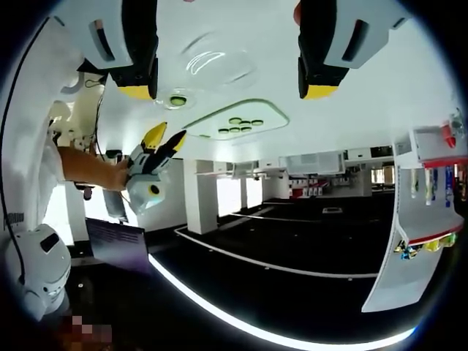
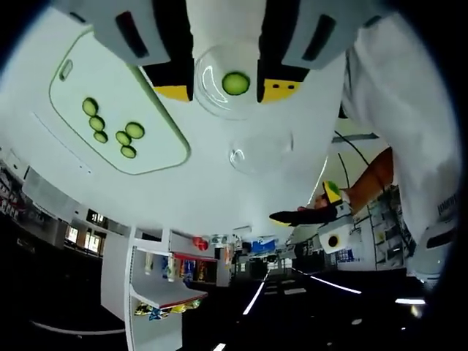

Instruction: Open the petri dish lid, add cucumber slices into the petri dish, and close the lid

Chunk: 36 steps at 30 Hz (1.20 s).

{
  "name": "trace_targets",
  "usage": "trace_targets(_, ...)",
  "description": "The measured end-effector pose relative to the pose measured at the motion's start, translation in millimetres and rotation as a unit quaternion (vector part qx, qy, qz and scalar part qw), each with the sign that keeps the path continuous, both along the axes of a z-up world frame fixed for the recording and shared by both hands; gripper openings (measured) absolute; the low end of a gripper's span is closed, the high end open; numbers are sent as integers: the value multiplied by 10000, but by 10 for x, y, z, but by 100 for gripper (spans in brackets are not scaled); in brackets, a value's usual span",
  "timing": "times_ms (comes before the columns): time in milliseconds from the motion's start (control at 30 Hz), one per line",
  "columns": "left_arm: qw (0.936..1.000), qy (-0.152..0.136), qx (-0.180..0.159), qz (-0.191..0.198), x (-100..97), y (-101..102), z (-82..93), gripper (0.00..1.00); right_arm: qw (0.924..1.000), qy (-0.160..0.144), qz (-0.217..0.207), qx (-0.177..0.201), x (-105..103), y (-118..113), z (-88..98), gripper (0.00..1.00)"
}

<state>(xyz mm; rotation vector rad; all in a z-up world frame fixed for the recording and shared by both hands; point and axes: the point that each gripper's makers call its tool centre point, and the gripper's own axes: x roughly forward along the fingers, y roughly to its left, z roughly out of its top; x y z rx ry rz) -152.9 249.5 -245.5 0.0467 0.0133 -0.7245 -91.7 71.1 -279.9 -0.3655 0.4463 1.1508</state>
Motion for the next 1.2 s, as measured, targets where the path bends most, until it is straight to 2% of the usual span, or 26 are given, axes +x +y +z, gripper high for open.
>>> trace_targets(667, 10000, 3, 11, -93, 23, -39, 6, 79, 9953, -342, -693, 580, 80, -361, 329, 34)
trace_targets(833, 10000, -19, -29, -76, 17, -15, 26, 79, 9899, -486, -1022, 851, 125, -529, 439, 34)
trace_targets(933, 10000, -8, -26, -83, 13, -4, 23, 79, 9835, -547, -1319, 1111, 138, -684, 506, 34)
trace_targets(1067, 9999, 19, 0, -104, 21, 0, 13, 79, 9756, -576, -1594, 1394, 123, -840, 546, 34)
trace_targets(1200, 9999, 8, -19, -122, 37, -9, 25, 79, 9712, -608, -1738, 1515, 88, -952, 552, 35)
